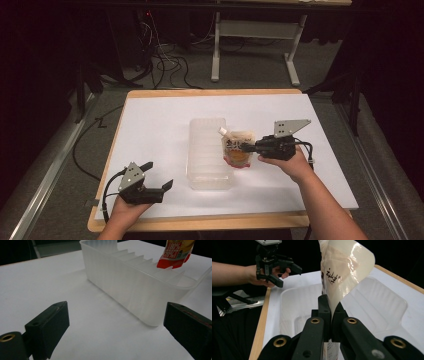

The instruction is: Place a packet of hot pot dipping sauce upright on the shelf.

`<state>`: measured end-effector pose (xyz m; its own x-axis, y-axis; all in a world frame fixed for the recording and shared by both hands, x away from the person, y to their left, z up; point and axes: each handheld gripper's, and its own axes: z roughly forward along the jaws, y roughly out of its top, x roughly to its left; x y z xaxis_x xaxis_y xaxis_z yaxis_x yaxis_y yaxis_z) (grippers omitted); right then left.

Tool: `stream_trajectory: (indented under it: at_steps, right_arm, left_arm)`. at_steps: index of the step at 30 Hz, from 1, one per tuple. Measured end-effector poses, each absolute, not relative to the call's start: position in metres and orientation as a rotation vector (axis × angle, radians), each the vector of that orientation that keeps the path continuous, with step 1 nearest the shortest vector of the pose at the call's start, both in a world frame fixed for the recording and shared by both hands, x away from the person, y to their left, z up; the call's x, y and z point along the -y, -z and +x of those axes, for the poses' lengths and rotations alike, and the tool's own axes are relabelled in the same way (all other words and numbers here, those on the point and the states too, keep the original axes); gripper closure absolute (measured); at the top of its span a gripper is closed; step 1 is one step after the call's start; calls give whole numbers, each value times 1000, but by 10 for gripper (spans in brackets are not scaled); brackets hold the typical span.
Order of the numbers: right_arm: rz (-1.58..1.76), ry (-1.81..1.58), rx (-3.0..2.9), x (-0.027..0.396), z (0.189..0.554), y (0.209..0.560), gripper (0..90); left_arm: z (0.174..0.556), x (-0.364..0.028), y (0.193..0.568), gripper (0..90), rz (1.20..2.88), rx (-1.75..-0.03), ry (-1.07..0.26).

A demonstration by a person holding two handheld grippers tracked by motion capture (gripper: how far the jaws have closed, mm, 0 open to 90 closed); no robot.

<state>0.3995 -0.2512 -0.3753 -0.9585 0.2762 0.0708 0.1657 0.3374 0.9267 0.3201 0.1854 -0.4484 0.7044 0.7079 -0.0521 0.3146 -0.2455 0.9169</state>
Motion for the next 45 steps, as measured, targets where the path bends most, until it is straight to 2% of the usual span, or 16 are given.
stream_trajectory:
  at_steps: [34,45]
  right_arm:
    - [383,-1786,-2468,188,412,391,900]
    - [402,-1790,-2459,181,414,399,900]
  left_arm:
    - [319,-186,447,69,1831,-798,-458]
    - [319,-186,446,69,1829,-796,-459]
